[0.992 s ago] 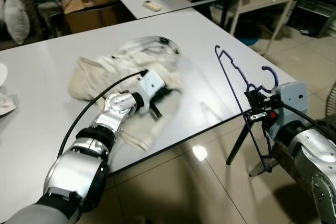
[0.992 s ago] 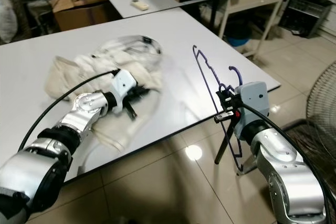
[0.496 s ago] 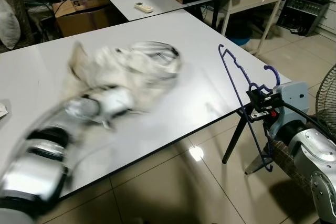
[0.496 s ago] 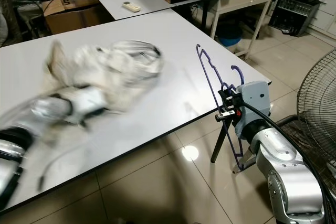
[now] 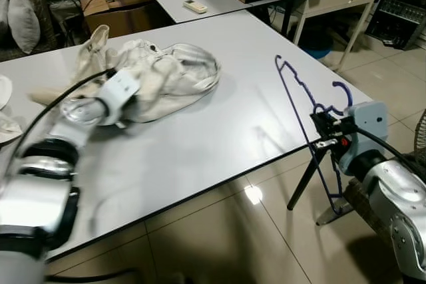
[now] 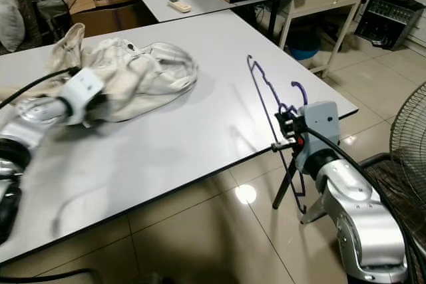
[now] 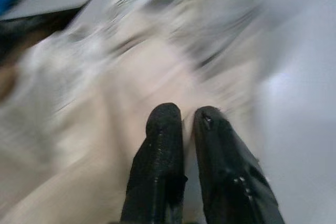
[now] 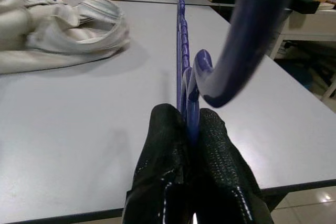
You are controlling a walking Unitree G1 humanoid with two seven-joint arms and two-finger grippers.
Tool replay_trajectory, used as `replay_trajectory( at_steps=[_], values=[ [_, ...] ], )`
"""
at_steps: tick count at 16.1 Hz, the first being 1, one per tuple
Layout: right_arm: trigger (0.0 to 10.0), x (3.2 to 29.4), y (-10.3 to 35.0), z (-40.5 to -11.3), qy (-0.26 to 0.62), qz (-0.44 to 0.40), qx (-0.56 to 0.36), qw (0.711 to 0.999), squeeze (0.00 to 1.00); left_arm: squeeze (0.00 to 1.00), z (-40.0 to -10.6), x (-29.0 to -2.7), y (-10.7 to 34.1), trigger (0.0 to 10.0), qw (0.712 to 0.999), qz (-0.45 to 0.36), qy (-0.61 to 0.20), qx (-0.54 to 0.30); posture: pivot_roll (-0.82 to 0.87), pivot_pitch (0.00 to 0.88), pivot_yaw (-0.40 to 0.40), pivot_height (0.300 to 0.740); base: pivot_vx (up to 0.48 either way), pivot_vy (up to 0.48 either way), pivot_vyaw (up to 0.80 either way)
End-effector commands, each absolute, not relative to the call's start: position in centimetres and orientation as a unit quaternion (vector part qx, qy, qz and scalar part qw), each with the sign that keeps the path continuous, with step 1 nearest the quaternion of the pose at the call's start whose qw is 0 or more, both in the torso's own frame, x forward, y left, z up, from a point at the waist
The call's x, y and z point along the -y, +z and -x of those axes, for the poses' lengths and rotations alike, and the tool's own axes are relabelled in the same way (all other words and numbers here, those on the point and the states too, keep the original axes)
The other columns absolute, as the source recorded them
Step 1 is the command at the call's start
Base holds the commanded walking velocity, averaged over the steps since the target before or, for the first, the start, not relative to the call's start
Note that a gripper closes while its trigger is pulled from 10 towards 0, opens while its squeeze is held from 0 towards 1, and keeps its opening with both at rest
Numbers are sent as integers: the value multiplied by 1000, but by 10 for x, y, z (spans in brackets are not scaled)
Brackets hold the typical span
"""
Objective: Hang hanger
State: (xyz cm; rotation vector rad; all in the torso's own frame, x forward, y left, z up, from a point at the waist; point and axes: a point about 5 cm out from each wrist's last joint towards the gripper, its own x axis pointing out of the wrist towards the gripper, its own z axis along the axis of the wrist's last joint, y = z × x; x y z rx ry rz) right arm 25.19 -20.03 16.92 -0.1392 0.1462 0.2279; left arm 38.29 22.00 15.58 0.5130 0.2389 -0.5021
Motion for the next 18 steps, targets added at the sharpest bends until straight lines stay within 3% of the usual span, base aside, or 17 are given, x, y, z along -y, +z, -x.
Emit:
replay_trajectory(
  at_steps=[1, 5, 8, 10, 11, 12, 14, 18],
  values=[
    [10000, 202, 174, -251, 107, 74, -61, 990, 0, 1000, -387, -210, 168, 10000, 933, -218, -272, -88, -65, 0, 65, 740, 0, 0, 0],
    [10000, 202, 173, -249, 101, 71, -62, 990, 0, 1000, -391, -157, 150, 10000, 943, -117, -290, -113, -76, 0, 76, 740, 0, 0, 0],
    [10000, 205, 171, -244, 90, 70, -64, 991, 0, 1000, -390, -127, 143, 10000, 934, -151, -308, -103, -83, 0, 90, 740, 0, 0, 0],
    [10000, 205, 171, -243, 87, 68, -64, 992, 0, 961, -387, -122, 128, 10000, 932, -212, -265, -125, -92, 0, 99, 740, 0, 0, 0],
    [10000, 204, 171, -243, 86, 68, -64, 992, 0, 408, -388, -123, 126, 10000, 934, -222, -248, -126, -93, 0, 100, 740, 0, 0, 0],
    [10000, 204, 171, -242, 86, 67, -64, 992, 0, 0, -389, -129, 125, 10000, 942, -237, -203, -126, -94, 0, 101, 740, 0, 0, 0],
    [10000, 204, 171, -241, 84, 67, -65, 992, 0, 0, -390, -137, 123, 10000, 957, -211, -145, -134, -100, 0, 100, 740, 0, 0, 0],
    [10000, 205, 172, -240, 84, 68, -67, 992, 0, 0, -383, -143, 104, 10000, 968, -109, -106, -198, -121, 0, 97, 740, 0, 0, 0]
  ],
)
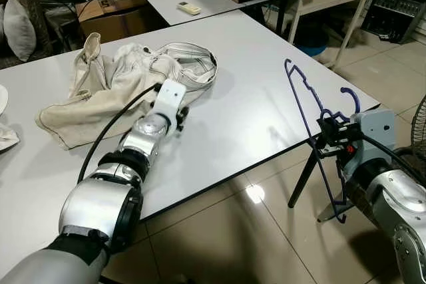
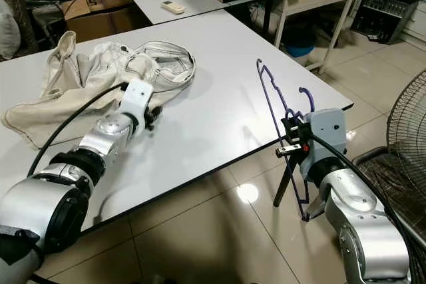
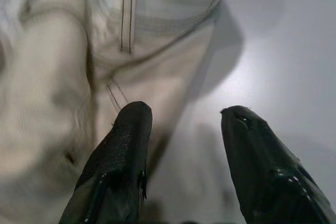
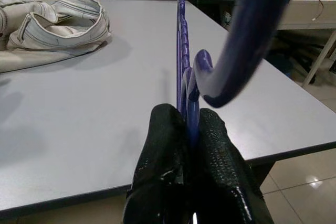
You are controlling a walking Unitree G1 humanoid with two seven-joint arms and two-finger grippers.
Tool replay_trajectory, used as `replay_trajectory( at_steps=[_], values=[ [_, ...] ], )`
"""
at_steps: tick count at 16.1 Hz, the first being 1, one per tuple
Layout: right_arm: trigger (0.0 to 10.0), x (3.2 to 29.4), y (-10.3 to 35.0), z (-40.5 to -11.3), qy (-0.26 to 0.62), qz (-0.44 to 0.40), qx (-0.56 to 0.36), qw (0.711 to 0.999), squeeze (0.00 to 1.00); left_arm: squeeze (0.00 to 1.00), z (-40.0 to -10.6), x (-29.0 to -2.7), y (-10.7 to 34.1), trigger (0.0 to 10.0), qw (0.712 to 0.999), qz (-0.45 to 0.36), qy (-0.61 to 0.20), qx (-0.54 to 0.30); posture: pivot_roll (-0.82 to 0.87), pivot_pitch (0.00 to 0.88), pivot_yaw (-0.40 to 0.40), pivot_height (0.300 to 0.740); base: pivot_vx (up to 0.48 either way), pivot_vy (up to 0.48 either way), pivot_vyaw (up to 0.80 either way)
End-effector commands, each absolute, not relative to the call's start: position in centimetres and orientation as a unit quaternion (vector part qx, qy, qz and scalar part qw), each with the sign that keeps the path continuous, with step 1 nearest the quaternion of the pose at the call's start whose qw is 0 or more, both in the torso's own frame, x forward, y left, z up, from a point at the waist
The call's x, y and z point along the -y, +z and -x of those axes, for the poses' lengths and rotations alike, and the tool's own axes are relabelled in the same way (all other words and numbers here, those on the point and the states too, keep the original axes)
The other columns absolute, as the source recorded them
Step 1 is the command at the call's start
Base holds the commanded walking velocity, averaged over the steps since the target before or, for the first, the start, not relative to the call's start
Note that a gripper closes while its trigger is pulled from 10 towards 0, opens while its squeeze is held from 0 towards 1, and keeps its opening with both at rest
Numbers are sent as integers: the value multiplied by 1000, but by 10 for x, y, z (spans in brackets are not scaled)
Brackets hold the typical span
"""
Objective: Hang hanger
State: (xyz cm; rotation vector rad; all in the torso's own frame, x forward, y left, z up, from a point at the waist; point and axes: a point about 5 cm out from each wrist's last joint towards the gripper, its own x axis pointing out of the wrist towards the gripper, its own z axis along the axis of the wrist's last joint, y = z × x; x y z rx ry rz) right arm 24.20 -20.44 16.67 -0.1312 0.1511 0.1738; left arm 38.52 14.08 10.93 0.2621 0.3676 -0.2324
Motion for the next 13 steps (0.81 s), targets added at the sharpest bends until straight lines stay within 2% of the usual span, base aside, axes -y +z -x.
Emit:
replay_trajectory(
  at_steps=[1, 3, 5, 8, 12, 13],
  values=[
    [10000, 205, 172, -239, 84, 69, -67, 992, 0, 0, -381, -147, 101, 10000, 971, -86, -89, -205, -128, 0, 96, 740, 0, 0, 0],
    [10000, 206, 174, -239, 84, 73, -68, 991, 0, 0, -374, -160, 87, 10000, 971, -29, -47, -233, -139, 0, 92, 740, 0, 0, 0],
    [10000, 208, 176, -238, 85, 77, -70, 991, 0, 0, -368, -161, 79, 10000, 966, -22, -59, -249, -146, 0, 82, 740, 0, 0, 0],
    [10000, 209, 178, -241, 92, 83, -72, 990, 0, 0, -355, -149, 60, 10000, 942, -10, -146, -303, -149, 0, 65, 740, 0, 0, 0],
    [10000, 208, 179, -241, 97, 84, -73, 989, 0, 0, -343, -140, 49, 10000, 906, -47, -259, -331, -148, 0, 65, 740, 0, 0, 0],
    [10000, 208, 179, -240, 98, 83, -74, 989, 0, 0, -338, -137, 47, 10000, 887, -57, -307, -340, -148, 0, 65, 740, 0, 0, 0]
  ],
)
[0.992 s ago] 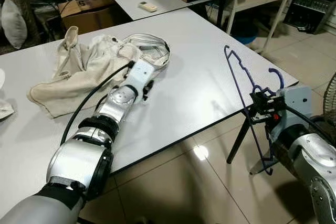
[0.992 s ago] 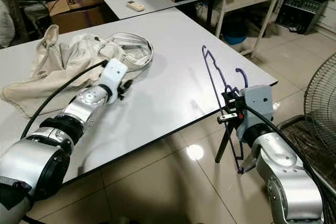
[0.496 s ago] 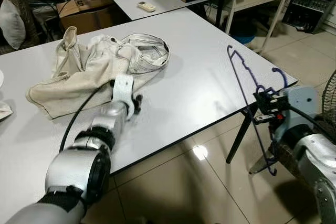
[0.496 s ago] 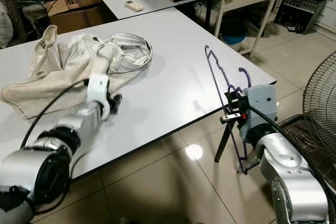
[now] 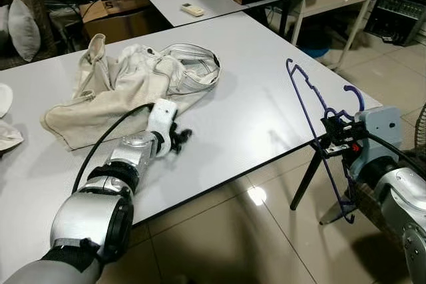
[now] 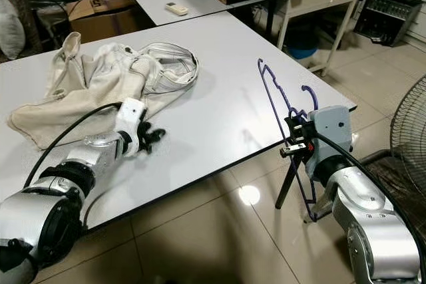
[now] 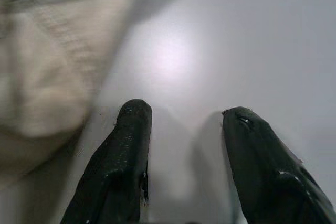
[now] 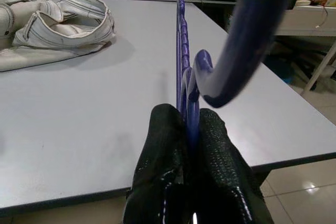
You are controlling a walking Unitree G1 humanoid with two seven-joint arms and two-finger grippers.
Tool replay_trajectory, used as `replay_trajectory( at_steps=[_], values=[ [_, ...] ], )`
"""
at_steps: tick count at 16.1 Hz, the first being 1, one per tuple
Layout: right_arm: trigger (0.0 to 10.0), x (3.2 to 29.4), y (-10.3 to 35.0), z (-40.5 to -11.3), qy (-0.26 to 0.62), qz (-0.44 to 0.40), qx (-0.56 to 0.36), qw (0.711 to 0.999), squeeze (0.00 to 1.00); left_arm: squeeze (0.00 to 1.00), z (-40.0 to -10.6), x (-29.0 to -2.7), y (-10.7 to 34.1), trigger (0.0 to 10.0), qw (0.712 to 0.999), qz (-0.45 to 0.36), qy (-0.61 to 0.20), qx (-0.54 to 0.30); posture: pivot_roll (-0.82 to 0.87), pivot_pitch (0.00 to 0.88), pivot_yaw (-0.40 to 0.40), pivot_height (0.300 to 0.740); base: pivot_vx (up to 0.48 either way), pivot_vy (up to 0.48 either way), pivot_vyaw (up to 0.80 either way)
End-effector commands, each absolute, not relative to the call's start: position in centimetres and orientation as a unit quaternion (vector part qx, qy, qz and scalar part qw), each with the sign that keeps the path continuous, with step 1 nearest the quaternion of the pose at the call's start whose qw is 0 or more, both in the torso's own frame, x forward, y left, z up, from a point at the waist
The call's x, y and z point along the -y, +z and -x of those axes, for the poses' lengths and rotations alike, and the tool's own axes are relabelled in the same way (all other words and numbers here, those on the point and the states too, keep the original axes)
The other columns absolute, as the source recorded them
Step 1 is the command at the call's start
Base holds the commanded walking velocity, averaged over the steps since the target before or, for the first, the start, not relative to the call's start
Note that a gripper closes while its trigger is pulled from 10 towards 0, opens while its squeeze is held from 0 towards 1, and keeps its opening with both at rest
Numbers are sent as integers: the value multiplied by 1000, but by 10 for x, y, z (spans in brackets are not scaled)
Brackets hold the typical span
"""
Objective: Hang hanger
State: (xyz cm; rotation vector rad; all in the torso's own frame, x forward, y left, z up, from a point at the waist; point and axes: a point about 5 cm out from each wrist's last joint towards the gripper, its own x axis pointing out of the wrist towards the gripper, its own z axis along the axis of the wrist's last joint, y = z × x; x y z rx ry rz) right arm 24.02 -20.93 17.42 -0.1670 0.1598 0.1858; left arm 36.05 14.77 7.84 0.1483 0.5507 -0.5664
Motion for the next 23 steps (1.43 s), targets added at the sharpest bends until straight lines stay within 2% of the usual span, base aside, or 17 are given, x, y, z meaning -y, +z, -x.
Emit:
replay_trajectory(
  at_steps=[1, 2, 4, 5, 7, 8, 14, 17, 18, 21, 23],
  values=[
    [10000, 207, 178, -240, 98, 82, -75, 989, 0, 0, -332, -140, 44, 10000, 861, -82, -358, -352, -144, 0, 66, 740, 0, 0, 0],
    [10000, 206, 178, -241, 99, 81, -75, 989, 0, 0, -329, -149, 43, 10000, 841, -111, -385, -363, -133, 0, 64, 740, 0, 0, 0],
    [10000, 206, 177, -241, 99, 79, -75, 989, 0, 0, -330, -158, 46, 10000, 842, -126, -385, -356, -123, 0, 63, 740, 0, 0, 0],
    [10000, 206, 176, -243, 99, 78, -74, 989, 0, 0, -342, -160, 64, 10000, 876, -97, -371, -292, -113, 0, 59, 740, 0, 0, 0],
    [10000, 205, 176, -245, 101, 75, -72, 989, 0, 0, -356, -157, 88, 10000, 908, -38, -362, -207, -107, 0, 56, 740, 0, 0, 0],
    [10000, 203, 177, -246, 103, 72, -69, 990, 0, 1000, -367, -155, 106, 10000, 932, -7, -329, -152, -109, 0, 51, 740, 0, 0, 0],
    [10000, 202, 179, -238, 105, 75, -75, 989, 0, 1000, -378, -151, 112, 10000, 962, -56, -230, -137, -163, 0, 49, 740, 0, 0, 0],
    [10000, 205, 182, -225, 101, 79, -82, 988, 0, 1000, -381, -155, 112, 10000, 973, -78, -168, -134, -233, 44, 31, 740, 0, 0, 0],
    [10000, 205, 183, -221, 102, 82, -86, 988, 0, 0, -382, -158, 111, 10000, 976, -86, -147, -136, -244, 54, 25, 740, 0, 0, 0],
    [10000, 206, 185, -217, 104, 85, -93, 986, 0, 0, -382, -166, 112, 10000, 982, -81, -107, -131, -270, 75, 8, 740, 0, 0, 0],
    [10000, 204, 186, -213, 111, 89, -104, 984, 0, 0, -377, -167, 101, 10000, 978, -82, -108, -156, -293, 93, -8, 740, 0, 0, 0]
  ],
)
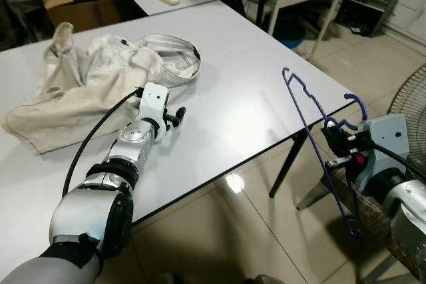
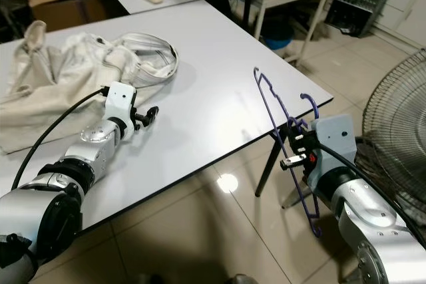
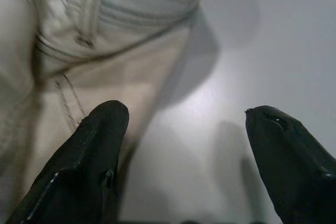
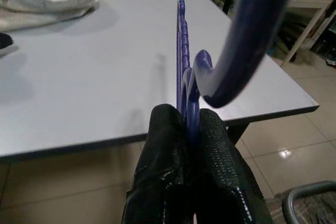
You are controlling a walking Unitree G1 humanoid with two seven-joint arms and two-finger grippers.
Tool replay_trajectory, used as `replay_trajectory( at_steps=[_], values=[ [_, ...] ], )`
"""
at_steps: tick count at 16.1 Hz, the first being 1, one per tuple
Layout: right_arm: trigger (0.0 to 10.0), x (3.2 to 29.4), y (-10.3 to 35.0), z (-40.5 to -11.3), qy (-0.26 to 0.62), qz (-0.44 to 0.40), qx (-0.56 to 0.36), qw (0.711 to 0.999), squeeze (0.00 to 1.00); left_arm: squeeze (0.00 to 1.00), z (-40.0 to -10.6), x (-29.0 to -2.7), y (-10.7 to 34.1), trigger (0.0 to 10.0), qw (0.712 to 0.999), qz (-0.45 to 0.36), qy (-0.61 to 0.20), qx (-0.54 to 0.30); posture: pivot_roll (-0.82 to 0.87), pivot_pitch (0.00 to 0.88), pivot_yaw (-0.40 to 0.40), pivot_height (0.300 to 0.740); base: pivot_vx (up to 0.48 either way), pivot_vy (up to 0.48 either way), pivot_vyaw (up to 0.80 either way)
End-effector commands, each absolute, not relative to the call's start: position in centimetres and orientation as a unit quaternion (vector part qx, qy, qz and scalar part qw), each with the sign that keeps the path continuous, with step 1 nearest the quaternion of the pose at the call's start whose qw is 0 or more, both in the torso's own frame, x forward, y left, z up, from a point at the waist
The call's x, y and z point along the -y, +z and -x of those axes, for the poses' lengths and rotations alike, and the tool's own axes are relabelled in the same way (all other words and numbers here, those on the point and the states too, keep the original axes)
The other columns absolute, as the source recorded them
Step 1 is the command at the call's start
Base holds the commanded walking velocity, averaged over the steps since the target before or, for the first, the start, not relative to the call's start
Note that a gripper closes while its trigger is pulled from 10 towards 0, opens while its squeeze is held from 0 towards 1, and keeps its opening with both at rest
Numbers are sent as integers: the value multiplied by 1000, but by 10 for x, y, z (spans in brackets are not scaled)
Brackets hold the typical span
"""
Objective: Hang hanger
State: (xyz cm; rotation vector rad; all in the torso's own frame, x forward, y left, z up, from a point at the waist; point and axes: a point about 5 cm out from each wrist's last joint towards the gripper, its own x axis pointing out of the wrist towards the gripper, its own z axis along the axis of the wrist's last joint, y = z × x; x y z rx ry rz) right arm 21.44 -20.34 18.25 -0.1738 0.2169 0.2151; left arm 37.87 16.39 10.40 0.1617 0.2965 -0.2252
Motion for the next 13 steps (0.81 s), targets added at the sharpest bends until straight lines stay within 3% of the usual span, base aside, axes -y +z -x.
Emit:
replay_trajectory(
  at_steps=[1, 7, 8, 10, 13],
  values=[
    [10000, 203, 187, -211, 116, 91, -108, 983, 0, 0, -372, -166, 90, 10000, 972, -86, -118, -186, -302, 101, -16, 740, 0, 0, 0],
    [10000, 203, 190, -209, 123, 97, -120, 980, 0, 0, -355, -177, 64, 10000, 953, -65, -132, -267, -304, 109, -31, 740, 0, 0, 0],
    [10000, 203, 190, -210, 124, 96, -121, 980, 0, 0, -354, -176, 63, 10000, 949, -54, -152, -272, -296, 103, -30, 740, 0, 0, 0],
    [10000, 202, 190, -216, 127, 93, -120, 980, 0, 0, -348, -174, 65, 10000, 920, -45, -267, -282, -269, 91, -32, 740, 0, 0, 0],
    [10000, 201, 189, -220, 129, 90, -118, 980, 0, 0, -344, -182, 67, 10000, 895, -60, -326, -298, -241, 82, -34, 740, 0, 0, 0]
  ],
)
